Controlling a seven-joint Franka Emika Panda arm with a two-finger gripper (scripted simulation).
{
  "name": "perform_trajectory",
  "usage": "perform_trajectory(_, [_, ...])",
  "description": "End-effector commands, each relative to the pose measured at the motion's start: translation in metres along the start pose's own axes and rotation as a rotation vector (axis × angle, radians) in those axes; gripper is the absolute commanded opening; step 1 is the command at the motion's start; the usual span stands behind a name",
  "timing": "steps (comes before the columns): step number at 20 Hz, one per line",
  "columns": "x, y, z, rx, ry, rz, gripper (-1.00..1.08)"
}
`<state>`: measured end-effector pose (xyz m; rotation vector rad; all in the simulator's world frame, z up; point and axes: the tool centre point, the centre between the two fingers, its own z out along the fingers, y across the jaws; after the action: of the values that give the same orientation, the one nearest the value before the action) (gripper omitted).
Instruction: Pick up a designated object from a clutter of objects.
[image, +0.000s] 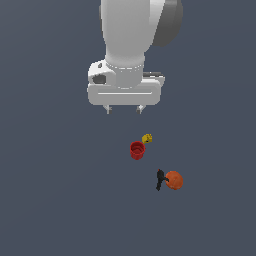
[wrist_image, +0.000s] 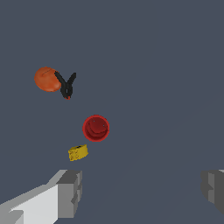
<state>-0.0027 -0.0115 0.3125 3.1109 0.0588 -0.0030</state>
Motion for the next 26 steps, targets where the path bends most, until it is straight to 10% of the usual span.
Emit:
perform_trajectory(1, [0.001,-0.002,-0.003,-0.002,0.008,-0.013,1.0])
perform_trajectory(14, [0.019,-0.015,0.01,-0.01,0.005,-0.105,1.0])
perform_trajectory(26, [0.078,-0.072,0.065,-0.023,0.001,-0.462,1.0])
